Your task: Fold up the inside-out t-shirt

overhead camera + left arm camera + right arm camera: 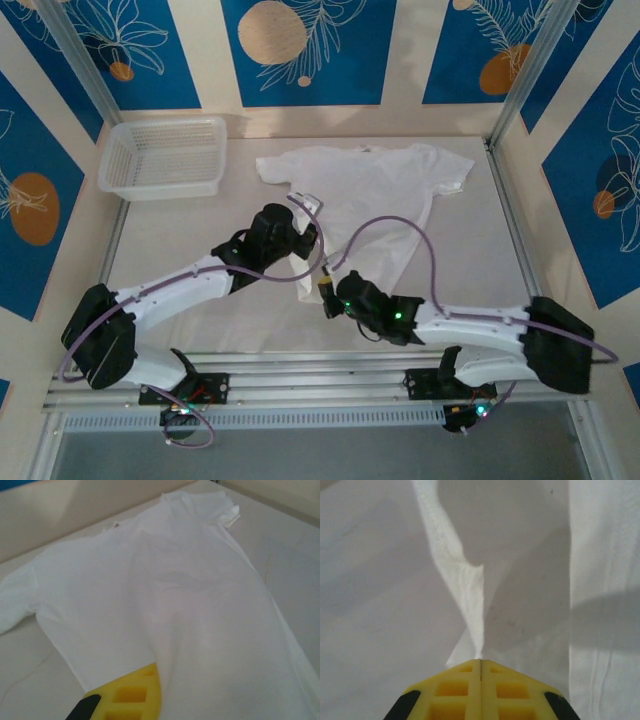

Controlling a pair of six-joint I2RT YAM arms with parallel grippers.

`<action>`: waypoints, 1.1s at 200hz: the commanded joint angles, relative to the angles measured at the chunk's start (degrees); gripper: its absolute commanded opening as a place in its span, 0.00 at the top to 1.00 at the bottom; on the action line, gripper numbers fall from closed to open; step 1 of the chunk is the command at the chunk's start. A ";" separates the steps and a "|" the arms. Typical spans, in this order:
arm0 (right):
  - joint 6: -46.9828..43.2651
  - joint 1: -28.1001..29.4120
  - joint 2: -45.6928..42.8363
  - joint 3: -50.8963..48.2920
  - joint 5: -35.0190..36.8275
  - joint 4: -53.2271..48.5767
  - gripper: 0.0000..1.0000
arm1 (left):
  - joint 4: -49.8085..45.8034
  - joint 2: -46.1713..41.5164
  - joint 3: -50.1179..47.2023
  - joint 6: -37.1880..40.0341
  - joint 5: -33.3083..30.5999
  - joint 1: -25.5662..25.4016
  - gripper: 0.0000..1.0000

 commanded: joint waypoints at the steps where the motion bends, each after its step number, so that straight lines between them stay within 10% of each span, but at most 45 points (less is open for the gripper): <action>1: -18.04 -0.96 8.89 0.87 11.88 21.58 1.00 | -3.65 -2.40 3.42 -1.72 2.22 0.27 1.00; 50: -39.55 -17.05 18.67 2.84 20.87 38.93 1.00 | -12.34 -5.14 9.36 -5.79 7.16 0.60 1.00; 104: -14.00 -33.34 1.12 3.19 11.46 9.21 1.00 | -29.30 1.04 23.87 -16.24 16.05 -0.60 1.00; 154: 9.12 -27.59 -14.04 -1.33 -13.92 -6.60 0.96 | -28.00 5.64 29.49 -25.89 20.82 -2.51 1.00; 187: 5.78 -13.96 -23.45 -9.52 -11.93 6.54 0.98 | -26.51 6.05 30.43 -27.96 19.07 -2.96 1.00; 220: -6.25 -10.39 -14.61 -5.36 -6.55 9.78 1.00 | -26.70 6.47 32.56 -27.87 20.79 -3.73 1.00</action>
